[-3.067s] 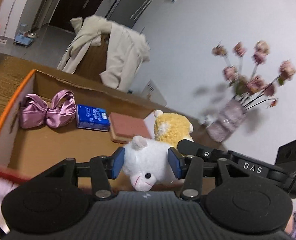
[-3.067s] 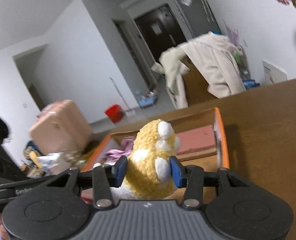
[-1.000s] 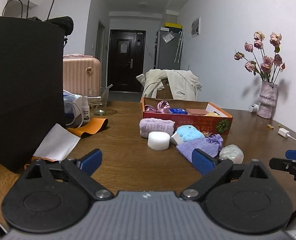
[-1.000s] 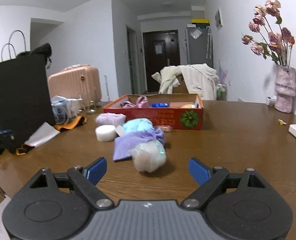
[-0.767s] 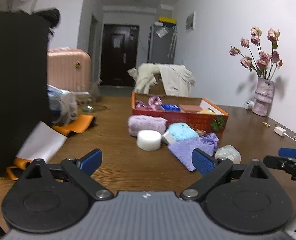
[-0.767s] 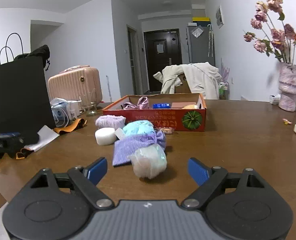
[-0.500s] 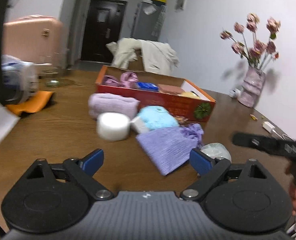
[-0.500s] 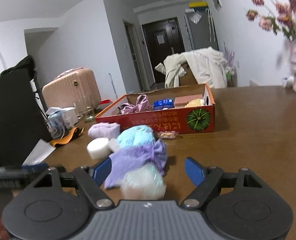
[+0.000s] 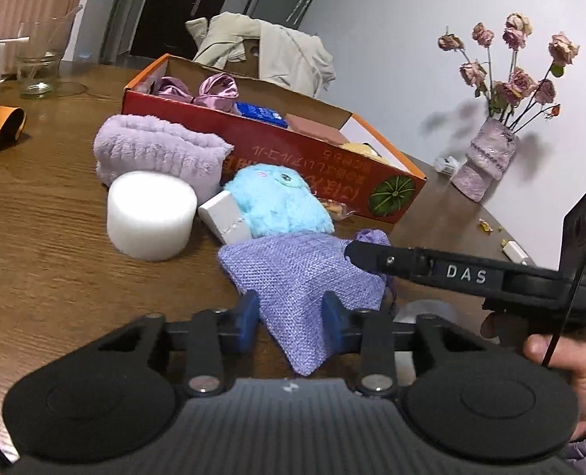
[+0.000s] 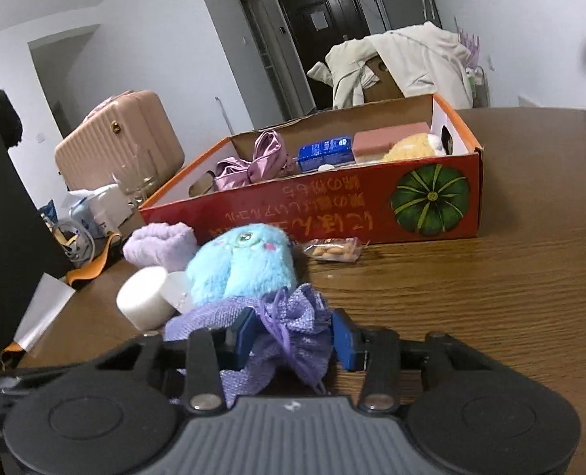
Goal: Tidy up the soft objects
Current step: 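Close both grippers on the purple drawstring pouch and lift it, then carry the purple pouch into the cardboard box and open both grippers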
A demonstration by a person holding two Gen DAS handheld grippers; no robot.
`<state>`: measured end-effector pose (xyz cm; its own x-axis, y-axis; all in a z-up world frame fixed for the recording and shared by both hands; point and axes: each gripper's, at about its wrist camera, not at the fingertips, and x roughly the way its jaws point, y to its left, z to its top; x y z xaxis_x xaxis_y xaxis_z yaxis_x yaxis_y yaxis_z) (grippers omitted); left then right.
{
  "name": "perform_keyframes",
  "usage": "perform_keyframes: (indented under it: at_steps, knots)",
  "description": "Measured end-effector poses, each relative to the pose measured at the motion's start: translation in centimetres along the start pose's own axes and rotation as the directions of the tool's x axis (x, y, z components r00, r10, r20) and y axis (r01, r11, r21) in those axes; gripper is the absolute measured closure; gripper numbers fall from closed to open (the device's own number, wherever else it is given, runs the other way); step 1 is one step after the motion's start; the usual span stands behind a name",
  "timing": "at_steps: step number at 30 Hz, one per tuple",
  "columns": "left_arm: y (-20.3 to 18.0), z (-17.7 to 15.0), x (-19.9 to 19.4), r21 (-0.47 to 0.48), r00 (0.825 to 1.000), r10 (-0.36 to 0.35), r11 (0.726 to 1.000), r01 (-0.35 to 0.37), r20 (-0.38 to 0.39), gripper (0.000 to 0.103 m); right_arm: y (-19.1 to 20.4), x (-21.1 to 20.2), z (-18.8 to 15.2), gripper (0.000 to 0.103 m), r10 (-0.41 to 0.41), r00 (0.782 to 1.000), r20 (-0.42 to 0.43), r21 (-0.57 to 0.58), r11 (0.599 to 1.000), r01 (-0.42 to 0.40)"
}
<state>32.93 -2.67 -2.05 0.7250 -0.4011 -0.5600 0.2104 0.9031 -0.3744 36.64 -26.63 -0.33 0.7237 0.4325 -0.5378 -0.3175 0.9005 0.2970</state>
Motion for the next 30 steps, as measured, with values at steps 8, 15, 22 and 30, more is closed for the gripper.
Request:
perform_keyframes:
  at_steps: [8, 15, 22, 30]
  knots:
    - [-0.9, 0.5, -0.8, 0.038, 1.000, -0.015, 0.999, 0.014, 0.013, 0.089, 0.9, -1.1, 0.2, 0.077, -0.011, 0.999, 0.051, -0.042, 0.999, 0.013]
    - [-3.1, 1.4, -6.2, 0.109, 0.992, -0.035, 0.994, 0.022, 0.122, 0.091, 3.9, -6.9, 1.0, 0.077, 0.003, 0.985, 0.173, -0.107, 0.994, 0.016]
    - [-4.7, 0.2, -12.4, 0.146, 0.982, -0.050, 0.989, 0.023, 0.184, 0.091, 7.0, -13.8, -1.5, 0.078, 0.033, 0.965, 0.261, -0.124, 0.992, 0.000]
    - [-6.0, -1.3, -16.5, 0.174, 0.972, -0.077, 0.984, 0.039, 0.222, 0.092, 9.0, -18.7, -4.6, 0.084, 0.032, 0.952, 0.305, -0.125, 0.992, 0.007]
